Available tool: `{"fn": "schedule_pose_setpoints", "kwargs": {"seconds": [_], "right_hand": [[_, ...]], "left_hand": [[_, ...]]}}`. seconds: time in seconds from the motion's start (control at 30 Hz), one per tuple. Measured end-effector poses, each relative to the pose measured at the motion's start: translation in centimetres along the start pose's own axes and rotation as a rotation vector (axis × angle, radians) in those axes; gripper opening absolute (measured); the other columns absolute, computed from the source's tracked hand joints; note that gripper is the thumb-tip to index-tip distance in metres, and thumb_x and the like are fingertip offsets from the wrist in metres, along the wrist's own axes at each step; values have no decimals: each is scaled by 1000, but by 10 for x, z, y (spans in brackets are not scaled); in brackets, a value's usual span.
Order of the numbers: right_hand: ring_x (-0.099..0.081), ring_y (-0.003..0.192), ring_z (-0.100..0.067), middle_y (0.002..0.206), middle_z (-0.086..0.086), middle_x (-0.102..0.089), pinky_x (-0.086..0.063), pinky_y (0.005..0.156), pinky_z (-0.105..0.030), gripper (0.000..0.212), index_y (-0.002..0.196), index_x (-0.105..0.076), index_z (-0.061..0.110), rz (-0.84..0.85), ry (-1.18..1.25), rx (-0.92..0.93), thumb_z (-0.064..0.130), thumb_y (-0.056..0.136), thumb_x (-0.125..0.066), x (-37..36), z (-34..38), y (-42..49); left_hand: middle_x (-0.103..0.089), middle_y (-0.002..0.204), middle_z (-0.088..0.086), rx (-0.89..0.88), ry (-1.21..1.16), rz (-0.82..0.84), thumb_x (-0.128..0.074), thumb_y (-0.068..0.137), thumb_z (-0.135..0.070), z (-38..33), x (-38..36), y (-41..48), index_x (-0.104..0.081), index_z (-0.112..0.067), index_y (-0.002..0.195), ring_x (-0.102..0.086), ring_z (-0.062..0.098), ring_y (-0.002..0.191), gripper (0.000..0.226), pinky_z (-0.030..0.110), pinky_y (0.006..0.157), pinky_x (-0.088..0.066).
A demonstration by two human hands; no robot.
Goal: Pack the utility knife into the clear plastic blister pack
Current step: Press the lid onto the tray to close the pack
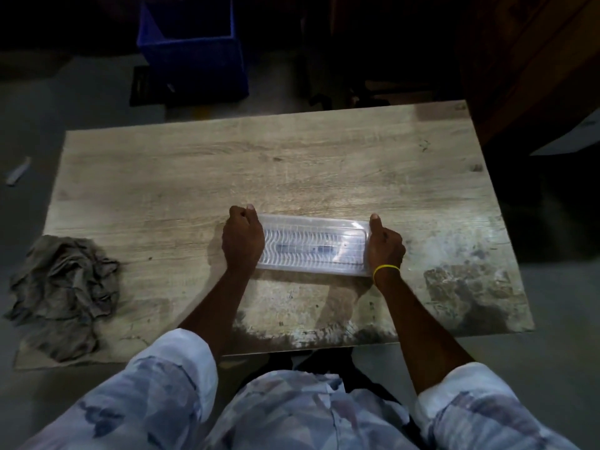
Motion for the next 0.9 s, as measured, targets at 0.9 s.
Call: {"fn": "schedule_pose_setpoints", "kwargs": {"seconds": [0.9], "right_hand": [[-49,58,-26,53,-10,-51,-43,65,-37,59,52,-50,5,-15,72,17,48,92,-57,-5,-1,9]], "left_hand": [[-68,81,-10,-612,231,288,-49,86,-62,-112,-87,-51,-63,-26,77,-59,14,88,40,37,84,-35]]}}
Point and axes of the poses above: each hand's wrist, its own y-axis towards the middle knuckle, its own x-axis out of the back of the hand, z = x × y, the point moved 9 cm from there along y, towards the middle knuckle
